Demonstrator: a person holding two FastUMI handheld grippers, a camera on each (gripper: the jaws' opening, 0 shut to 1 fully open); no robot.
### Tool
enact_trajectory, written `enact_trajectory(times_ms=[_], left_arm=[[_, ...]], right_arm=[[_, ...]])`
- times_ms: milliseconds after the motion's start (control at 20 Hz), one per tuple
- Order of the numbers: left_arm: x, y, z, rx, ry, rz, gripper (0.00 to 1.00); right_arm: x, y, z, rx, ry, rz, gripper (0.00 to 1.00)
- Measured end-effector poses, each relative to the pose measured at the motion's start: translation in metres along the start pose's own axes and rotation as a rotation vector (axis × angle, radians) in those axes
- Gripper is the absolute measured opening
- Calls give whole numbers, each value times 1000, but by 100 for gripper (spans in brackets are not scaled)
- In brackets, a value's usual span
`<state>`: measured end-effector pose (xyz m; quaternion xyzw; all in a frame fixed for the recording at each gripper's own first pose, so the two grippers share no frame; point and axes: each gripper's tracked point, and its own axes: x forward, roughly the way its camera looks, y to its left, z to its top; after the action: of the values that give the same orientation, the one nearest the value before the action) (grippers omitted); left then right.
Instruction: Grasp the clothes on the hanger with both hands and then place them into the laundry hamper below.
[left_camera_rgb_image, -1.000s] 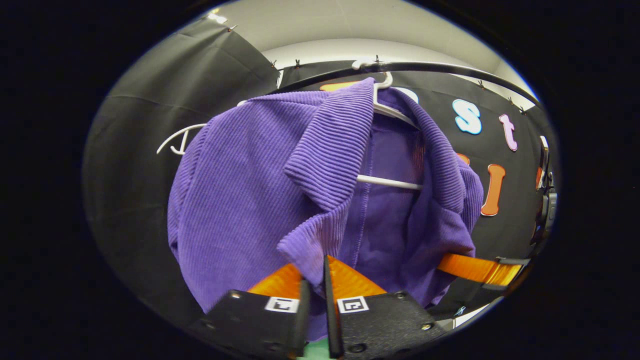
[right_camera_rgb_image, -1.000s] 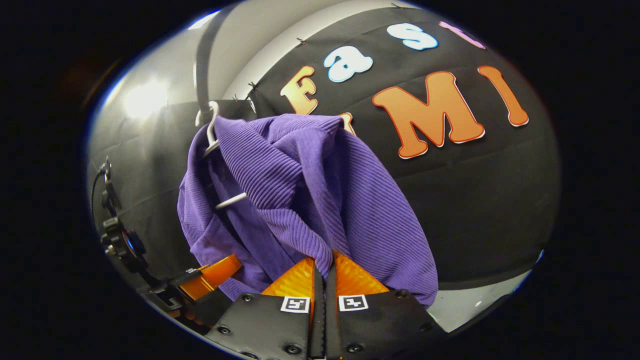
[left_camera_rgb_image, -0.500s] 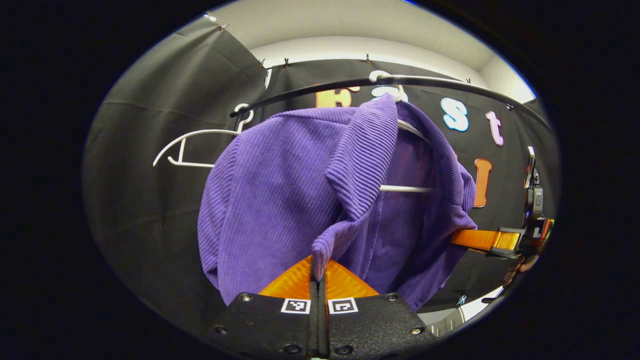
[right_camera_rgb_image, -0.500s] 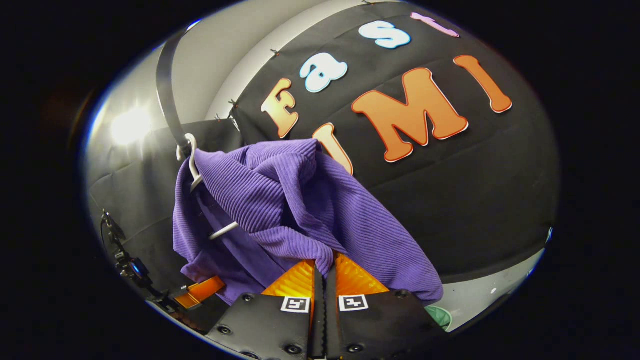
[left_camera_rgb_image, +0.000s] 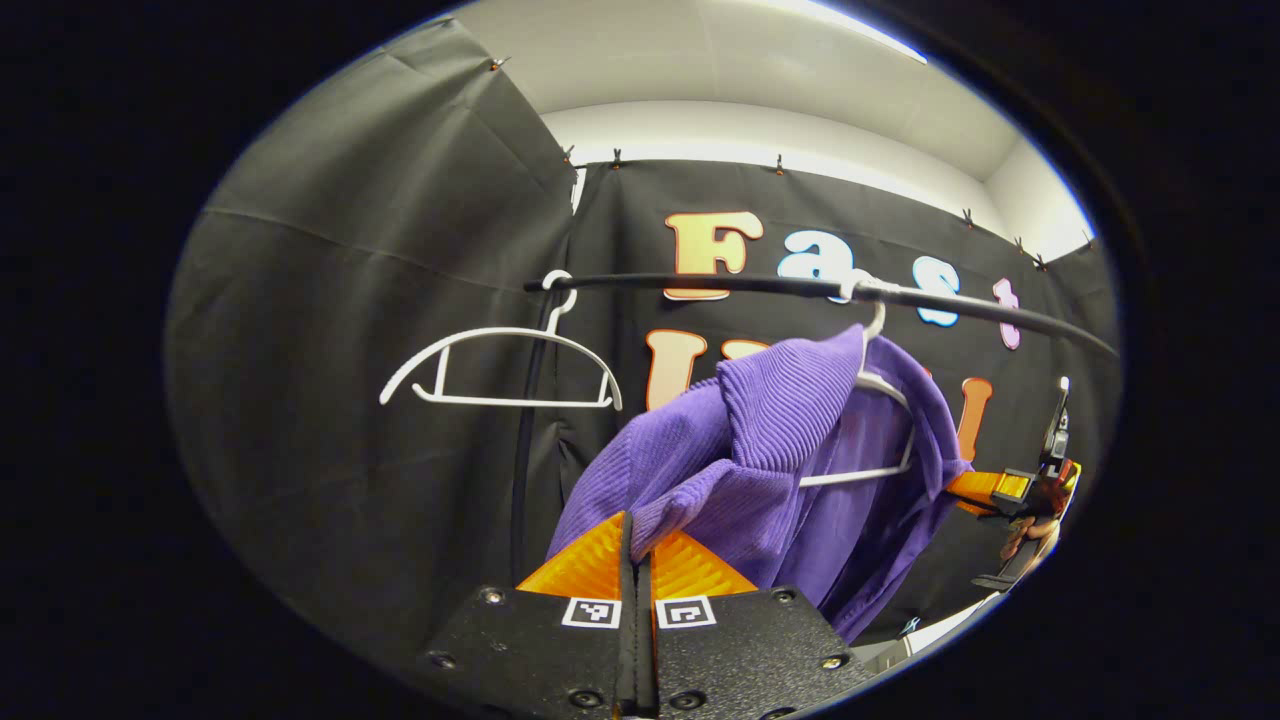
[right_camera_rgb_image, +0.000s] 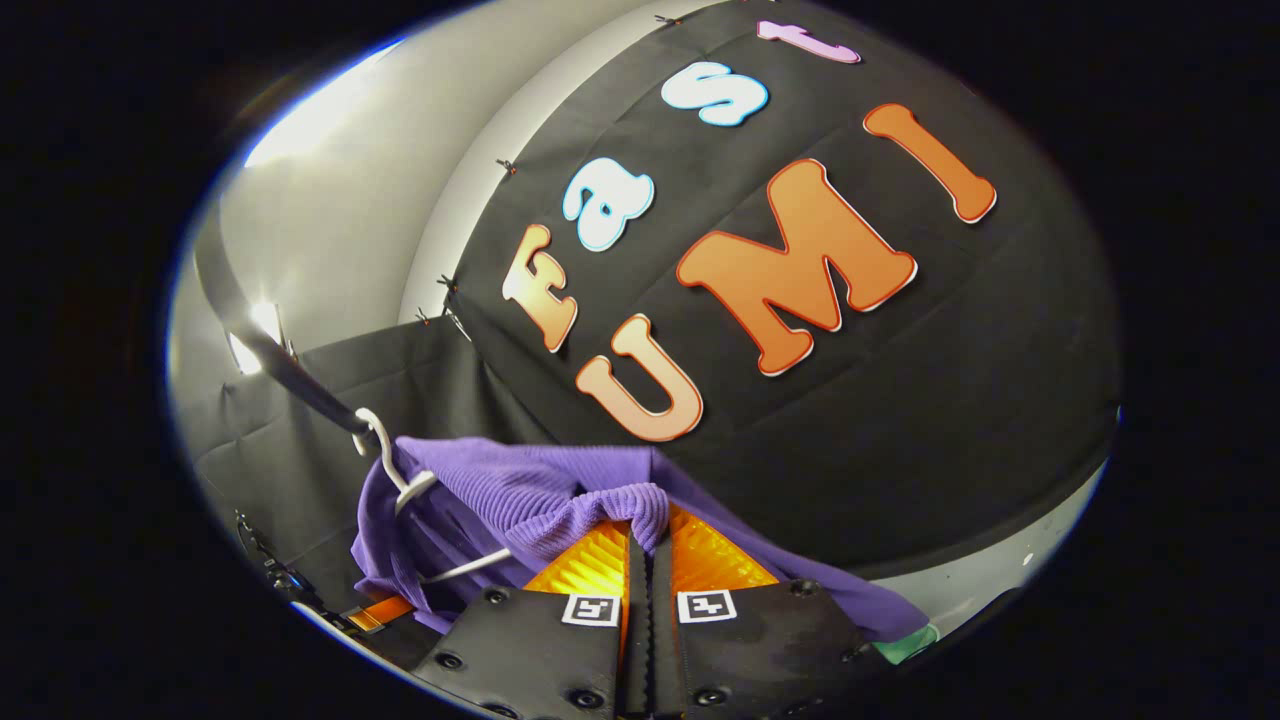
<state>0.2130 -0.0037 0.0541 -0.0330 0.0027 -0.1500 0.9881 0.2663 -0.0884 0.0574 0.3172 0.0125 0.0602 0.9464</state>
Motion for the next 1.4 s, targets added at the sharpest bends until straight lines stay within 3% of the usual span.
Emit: enact_trajectory(times_ms=[200, 250, 300, 800, 1150, 1200, 1400], left_arm=[[6, 15, 37, 12, -61, 24, 0], [6, 17, 44, 15, -70, 21, 0], [6, 20, 52, 26, -82, 21, 0], [31, 43, 132, 213, -231, 67, 0], [65, 52, 102, 170, -153, 65, 0], [71, 53, 95, 155, -133, 59, 0], [82, 58, 65, 107, -74, 59, 0]], right_arm=[[22, -3, 27, 21, -4, 15, 8], [28, -5, 29, 15, 2, 11, 1], [33, -7, 33, 13, 3, 11, 1], [85, -4, 75, -20, 29, 34, 0], [110, -22, 97, -6, 23, 3, 1], [112, -29, 99, -21, 24, -11, 7], [119, -49, 84, -31, 60, -49, 8]])
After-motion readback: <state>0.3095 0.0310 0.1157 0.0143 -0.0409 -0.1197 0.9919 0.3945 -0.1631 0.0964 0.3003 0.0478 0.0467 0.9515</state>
